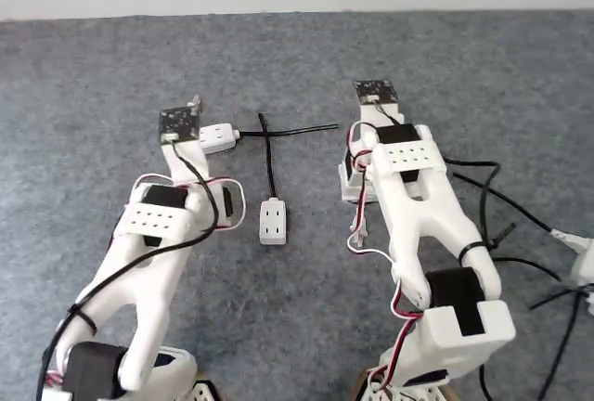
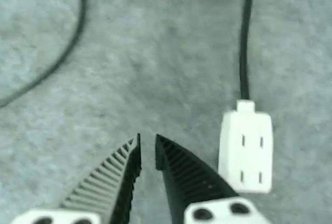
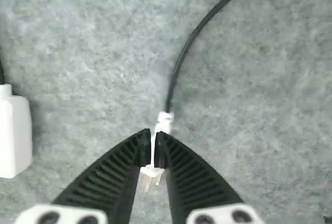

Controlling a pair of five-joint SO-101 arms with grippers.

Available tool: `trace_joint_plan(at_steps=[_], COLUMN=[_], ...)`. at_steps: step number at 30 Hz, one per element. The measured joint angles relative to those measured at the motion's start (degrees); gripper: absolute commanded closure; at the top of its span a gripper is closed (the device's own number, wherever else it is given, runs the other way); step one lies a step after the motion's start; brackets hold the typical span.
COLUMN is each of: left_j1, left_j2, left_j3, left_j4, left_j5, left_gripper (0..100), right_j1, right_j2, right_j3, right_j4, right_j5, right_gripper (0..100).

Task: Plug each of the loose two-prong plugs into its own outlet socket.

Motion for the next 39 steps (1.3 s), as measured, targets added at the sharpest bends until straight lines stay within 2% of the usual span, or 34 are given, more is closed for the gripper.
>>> trace_joint_plan(at_steps=[9, 13, 17, 33, 39], left_j1=[-1.9, -3.6, -3.6, -3.7, -3.7], left_j2=[14.0, 18.0, 18.2, 18.2, 18.2], left_j3=[-6.9, -11.3, -11.9, -11.9, -11.9], left_j4=[-0.5, 0.9, 1.1, 1.1, 1.1], left_j5=[0.0, 0.0, 0.0, 0.0, 0.0], left_gripper=[97, 97, 97, 97, 97], right_j1=[0.5, -1.6, -3.7, -3.1, -1.8], right_j2=[0.0, 0.4, 3.8, 5.8, 5.9], right_j3=[4.3, 5.5, 4.8, 2.5, 2.5], right_j4=[-0.7, -2.0, -2.5, -3.7, -5.8], right_j5=[0.1, 0.1, 0.9, 1.8, -0.1], right_gripper=[98.4, 98.4, 98.4, 98.1, 98.0])
